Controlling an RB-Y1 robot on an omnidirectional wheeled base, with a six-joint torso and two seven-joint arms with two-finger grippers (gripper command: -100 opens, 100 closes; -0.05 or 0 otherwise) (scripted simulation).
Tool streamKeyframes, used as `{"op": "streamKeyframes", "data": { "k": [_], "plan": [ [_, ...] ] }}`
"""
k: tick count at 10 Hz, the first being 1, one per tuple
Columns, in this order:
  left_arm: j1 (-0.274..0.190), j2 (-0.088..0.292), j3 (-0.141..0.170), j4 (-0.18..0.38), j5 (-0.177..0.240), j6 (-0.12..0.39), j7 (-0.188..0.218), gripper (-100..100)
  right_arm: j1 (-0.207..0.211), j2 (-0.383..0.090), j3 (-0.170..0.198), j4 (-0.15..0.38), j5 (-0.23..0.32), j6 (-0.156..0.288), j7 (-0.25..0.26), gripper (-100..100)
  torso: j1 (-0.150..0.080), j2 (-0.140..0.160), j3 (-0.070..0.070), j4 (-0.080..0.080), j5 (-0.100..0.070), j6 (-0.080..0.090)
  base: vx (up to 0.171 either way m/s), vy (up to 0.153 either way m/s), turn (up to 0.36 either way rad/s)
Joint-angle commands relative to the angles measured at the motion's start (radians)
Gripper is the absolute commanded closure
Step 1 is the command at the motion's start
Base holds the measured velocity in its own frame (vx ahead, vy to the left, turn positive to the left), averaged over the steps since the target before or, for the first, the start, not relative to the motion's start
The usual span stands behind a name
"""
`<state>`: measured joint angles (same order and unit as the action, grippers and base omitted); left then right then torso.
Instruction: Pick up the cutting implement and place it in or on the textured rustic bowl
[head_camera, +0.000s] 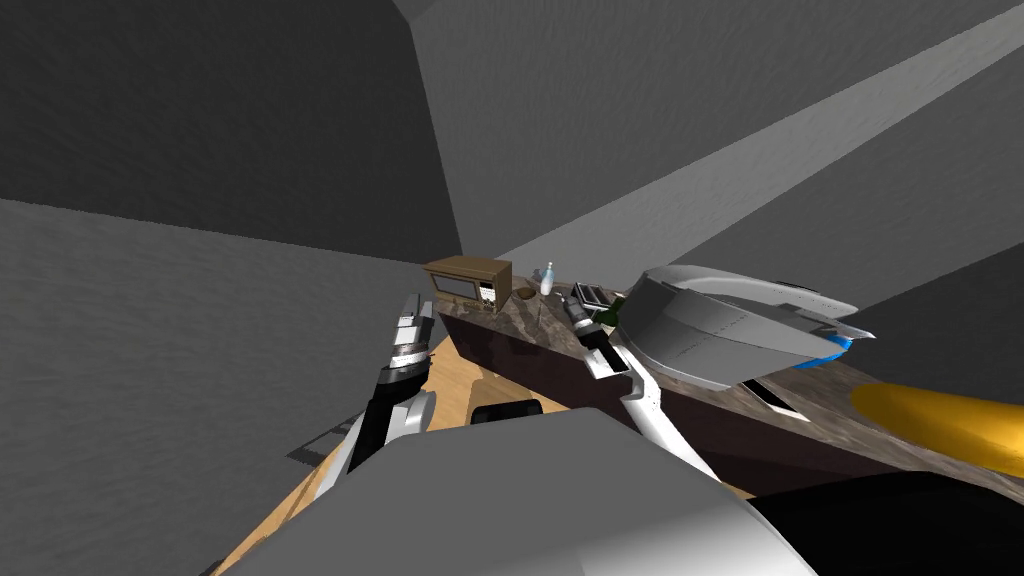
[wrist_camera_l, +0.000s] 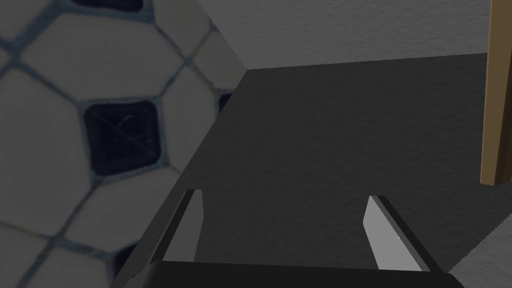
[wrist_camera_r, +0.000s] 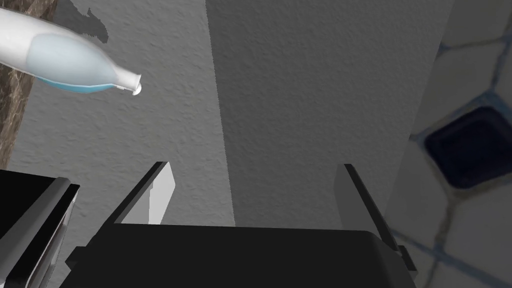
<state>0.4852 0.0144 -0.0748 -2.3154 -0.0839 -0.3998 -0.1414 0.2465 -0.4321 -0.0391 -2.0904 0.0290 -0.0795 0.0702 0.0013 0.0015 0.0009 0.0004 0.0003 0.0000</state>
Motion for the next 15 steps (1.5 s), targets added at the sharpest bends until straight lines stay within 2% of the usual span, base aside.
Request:
{"op": "streamKeyframes", "data": {
  "k": [1,3,4,5,6,8,9,11,12,14,15],
  "plan": [
    [0.0,0.0,0.0,0.0,0.0,0.0,0.0,0,-0.012,-0.016,-0.001,0.012,-0.002,0.028,-0.004,-100,0.0,0.0,0.0,0.0,0.0,0.0,-0.018,0.025,0.081],
    [0.0,0.0,0.0,0.0,0.0,0.0,0.0,0,-0.054,-0.076,0.004,0.055,-0.008,0.096,-0.014,-100,0.0,0.0,0.0,0.0,0.0,0.0,-0.022,0.048,0.154],
    [0.0,0.0,0.0,0.0,0.0,0.0,0.0,0,-0.054,-0.076,0.004,0.055,-0.008,0.113,-0.014,-100,0.002,0.0,0.0,0.0,0.0,0.0,-0.018,0.045,0.067],
    [0.0,0.0,0.0,0.0,0.0,0.0,0.0,0,-0.073,-0.108,0.008,0.077,-0.012,0.147,-0.018,-100,0.001,0.0,0.0,0.0,0.0,0.0,-0.016,0.046,0.118],
    [0.0,0.0,0.0,0.0,0.0,0.0,0.0,0,-0.073,-0.108,0.008,0.077,-0.012,0.156,-0.018,-100,0.001,0.0,0.0,0.0,0.0,0.0,-0.012,0.03,0.058],
    [0.0,0.0,0.0,0.0,0.0,0.0,0.0,0,-0.106,-0.171,0.023,0.123,-0.021,0.226,-0.023,-100,0.0,-0.001,0.0,0.0,0.0,0.0,-0.007,0.038,0.144],
    [0.0,0.0,0.0,0.0,0.0,0.0,0.0,0,-0.106,-0.173,0.023,0.123,-0.021,0.239,-0.023,-100,0.001,-0.001,-0.001,0.0,0.0,0.0,0.008,0.047,0.066],
    [0.0,0.0,0.0,0.0,0.0,0.0,0.0,0,-0.131,-0.231,0.045,0.171,-0.031,0.31,-0.025,-100,0.002,-0.002,-0.001,0.0,0.0,0.0,0.012,0.063,0.117],
    [0.0,0.0,0.0,0.0,0.0,0.0,0.0,0,-0.131,-0.239,0.045,0.171,-0.031,0.319,-0.025,-100,0.002,-0.002,-0.001,-0.001,0.0,0.0,0.016,0.049,0.057],
    [0.0,0.0,0.0,0.0,0.0,0.0,0.0,0,-0.148,-0.303,0.074,0.219,-0.043,0.384,-0.022,-100,0.001,-0.002,-0.001,-0.001,0.0,0.001,0.023,0.055,0.11],
    [0.0,0.0,0.0,0.0,0.0,0.0,0.0,0,-0.148,-0.303,0.074,0.219,-0.043,0.393,-0.022,-100,0.002,-0.003,-0.002,-0.001,0.0,0.0,0.027,0.036,0.035]
  ]
}}
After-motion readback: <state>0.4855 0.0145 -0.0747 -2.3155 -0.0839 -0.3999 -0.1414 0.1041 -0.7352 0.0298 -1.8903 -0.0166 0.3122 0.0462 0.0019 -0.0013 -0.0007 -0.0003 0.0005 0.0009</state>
